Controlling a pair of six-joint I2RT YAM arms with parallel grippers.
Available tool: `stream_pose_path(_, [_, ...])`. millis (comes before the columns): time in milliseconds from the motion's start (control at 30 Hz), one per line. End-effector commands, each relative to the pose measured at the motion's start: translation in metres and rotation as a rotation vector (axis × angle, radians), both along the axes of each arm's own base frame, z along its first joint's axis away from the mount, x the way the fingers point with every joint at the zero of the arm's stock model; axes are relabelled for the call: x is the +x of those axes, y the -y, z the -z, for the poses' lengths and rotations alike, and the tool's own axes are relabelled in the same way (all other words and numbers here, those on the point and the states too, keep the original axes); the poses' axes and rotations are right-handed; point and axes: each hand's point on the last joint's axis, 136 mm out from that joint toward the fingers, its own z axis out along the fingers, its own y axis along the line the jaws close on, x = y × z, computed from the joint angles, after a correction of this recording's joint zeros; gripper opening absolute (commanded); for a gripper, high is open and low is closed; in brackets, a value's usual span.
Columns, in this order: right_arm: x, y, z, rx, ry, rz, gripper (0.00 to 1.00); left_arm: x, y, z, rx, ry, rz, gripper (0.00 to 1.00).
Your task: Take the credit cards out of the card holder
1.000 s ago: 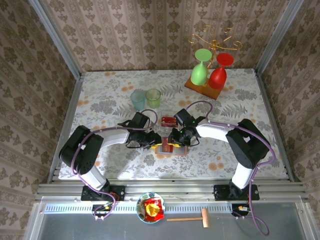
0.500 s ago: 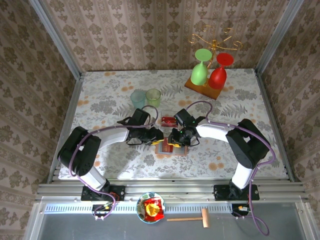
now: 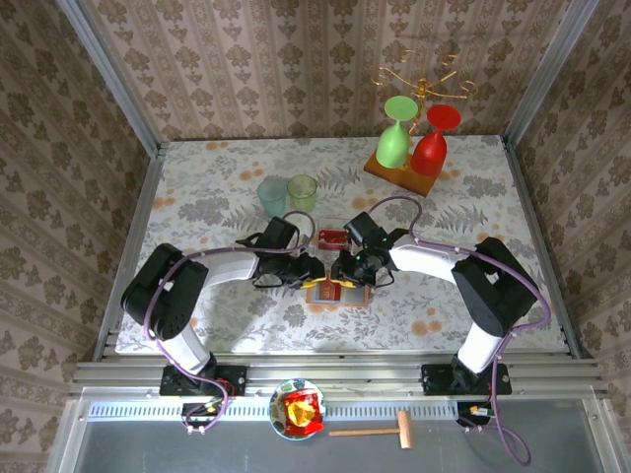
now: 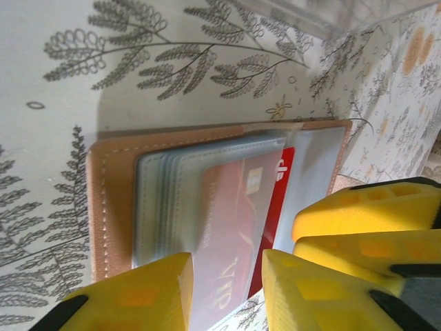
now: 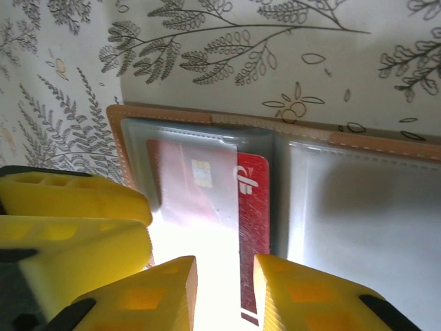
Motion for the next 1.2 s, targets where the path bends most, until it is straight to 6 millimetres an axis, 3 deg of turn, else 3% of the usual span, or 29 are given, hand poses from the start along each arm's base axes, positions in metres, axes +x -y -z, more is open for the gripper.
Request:
stream_pose_path(0, [0.002, -0.013, -0.011, 0.075, 0.004, 0.006, 0.28, -0.007, -0.007, 0.011, 0.039, -0.028, 0.001, 0.33])
stream_pose_path(533, [-0.008, -0.005, 0.021, 0.016, -0.062, 0.001, 0.28, -0.012, -0.011, 0.018, 0.062, -0.046, -0.001, 0.33])
stream_pose_path(1167, [-0.012, 0.006, 0.023, -0.031, -0.055, -0.003, 0.28, -0.01, -0.011, 0.013, 0.06, -0.037, -0.004, 0.33])
